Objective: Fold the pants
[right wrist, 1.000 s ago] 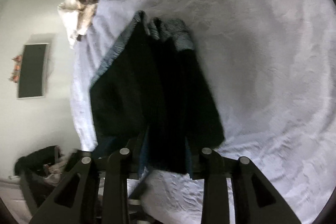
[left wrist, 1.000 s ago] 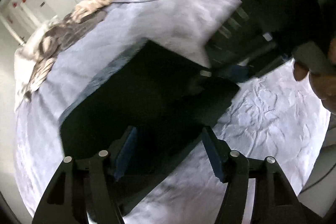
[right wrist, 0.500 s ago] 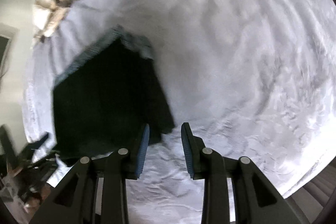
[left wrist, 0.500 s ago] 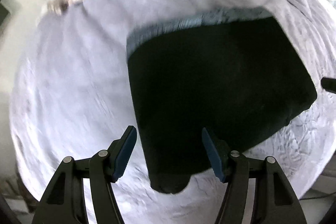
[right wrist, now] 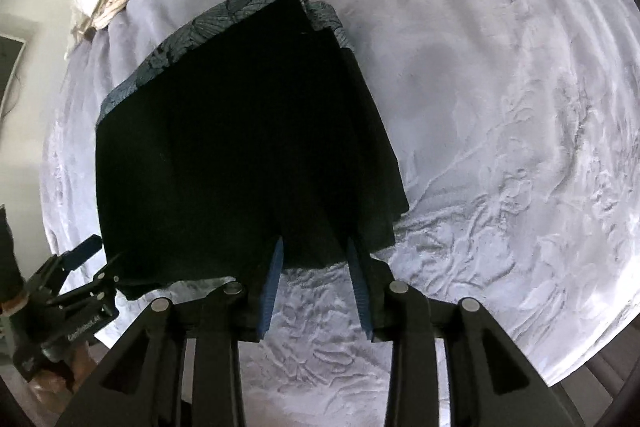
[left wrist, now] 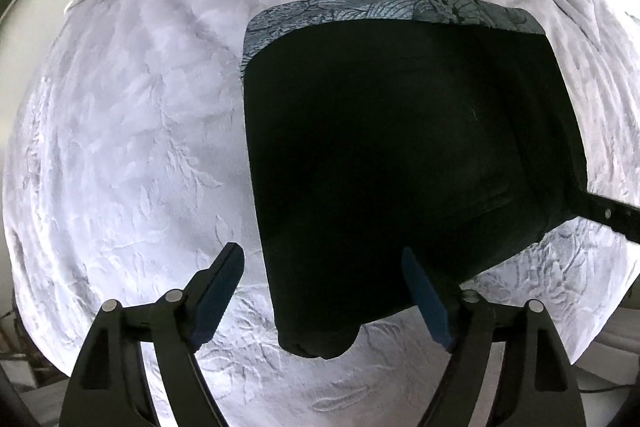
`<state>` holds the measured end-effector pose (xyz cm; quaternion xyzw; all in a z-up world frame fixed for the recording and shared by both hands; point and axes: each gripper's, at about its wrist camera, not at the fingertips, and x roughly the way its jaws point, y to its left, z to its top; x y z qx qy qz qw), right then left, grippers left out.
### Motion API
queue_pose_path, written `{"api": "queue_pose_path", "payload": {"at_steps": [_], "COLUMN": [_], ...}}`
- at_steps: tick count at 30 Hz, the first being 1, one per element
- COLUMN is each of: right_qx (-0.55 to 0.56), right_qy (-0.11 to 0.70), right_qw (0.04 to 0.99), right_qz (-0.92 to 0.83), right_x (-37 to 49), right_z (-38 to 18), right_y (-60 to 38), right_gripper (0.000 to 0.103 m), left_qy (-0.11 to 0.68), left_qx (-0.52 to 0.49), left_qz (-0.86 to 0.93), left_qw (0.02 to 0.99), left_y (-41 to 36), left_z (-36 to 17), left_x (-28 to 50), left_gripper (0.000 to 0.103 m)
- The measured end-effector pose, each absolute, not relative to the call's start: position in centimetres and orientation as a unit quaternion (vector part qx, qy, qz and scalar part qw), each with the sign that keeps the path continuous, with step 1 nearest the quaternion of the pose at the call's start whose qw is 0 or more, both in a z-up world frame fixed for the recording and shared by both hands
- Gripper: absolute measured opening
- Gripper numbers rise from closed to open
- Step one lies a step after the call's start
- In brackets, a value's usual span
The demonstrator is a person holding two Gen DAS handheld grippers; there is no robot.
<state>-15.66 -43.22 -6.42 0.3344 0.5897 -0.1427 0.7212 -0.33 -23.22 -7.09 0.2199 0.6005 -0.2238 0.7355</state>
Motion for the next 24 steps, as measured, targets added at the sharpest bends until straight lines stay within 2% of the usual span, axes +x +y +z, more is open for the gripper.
{"api": "queue_pose_path", "payload": {"at_steps": [3,24], "right_qx": [0.329,0.347], "right_qy": [0.598,0.571], "right_qw": [0.717,0.726], "right_qz": [-0.14,-0.163], "right_x": [-16.2,-17.1], "right_z": [-6.5,-4.8], "right_y": [-43.4,-45.0], "right_gripper": [0.047,0.047], "left_qy": [0.611,0.608], "left_qx": [0.207,0.161], "left_qz": [-0.221,-0.196], "left_qw": [0.732,0.752], "left_y": [-23.0,-22.3], "left_z": [-6.9,-5.1], "left_x": [0.5,7.0], "left_gripper": [0.082,0.082]}}
